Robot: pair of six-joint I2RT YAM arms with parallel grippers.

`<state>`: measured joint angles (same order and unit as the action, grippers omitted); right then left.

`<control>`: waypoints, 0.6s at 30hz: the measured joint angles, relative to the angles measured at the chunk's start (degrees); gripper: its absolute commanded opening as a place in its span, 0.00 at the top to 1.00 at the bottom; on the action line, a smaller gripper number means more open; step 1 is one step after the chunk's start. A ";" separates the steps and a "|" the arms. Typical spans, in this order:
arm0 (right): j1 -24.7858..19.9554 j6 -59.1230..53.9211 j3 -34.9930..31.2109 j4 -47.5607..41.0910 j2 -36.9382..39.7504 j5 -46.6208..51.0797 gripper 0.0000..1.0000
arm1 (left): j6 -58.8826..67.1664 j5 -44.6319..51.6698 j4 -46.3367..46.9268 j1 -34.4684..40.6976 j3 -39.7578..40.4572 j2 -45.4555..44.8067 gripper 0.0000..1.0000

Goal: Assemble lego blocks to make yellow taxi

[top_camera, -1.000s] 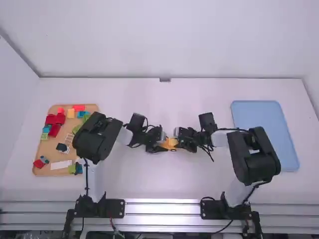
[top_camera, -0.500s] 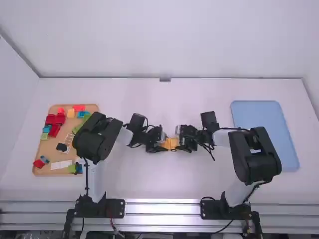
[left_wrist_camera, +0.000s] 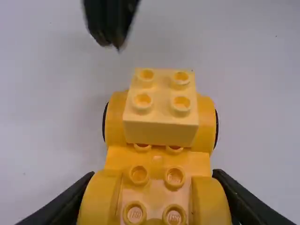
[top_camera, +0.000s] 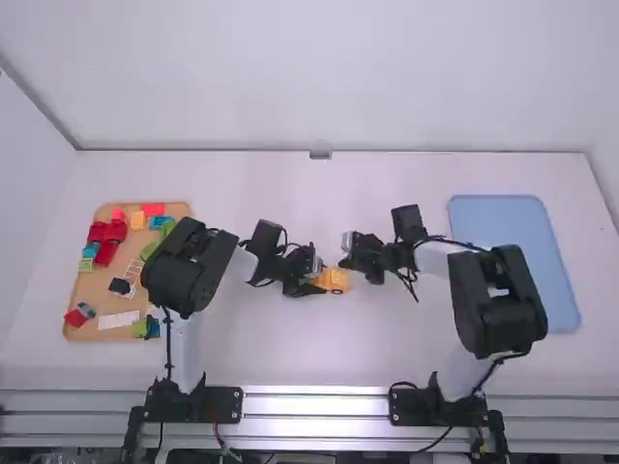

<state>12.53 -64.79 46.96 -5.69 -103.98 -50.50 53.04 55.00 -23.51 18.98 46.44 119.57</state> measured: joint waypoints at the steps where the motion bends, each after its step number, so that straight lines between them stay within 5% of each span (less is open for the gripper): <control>1: 0.37 0.00 0.00 -0.57 0.00 0.85 1.00 | 0.00 0.02 0.02 0.00 0.00 0.00 0.43; 18: 4.35 0.04 -0.04 -1.40 0.00 5.62 1.00 | 0.00 0.02 0.02 0.00 0.00 0.00 0.43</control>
<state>16.88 -64.75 46.92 -7.09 -103.98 -44.88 53.04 55.02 -23.49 18.98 46.44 119.57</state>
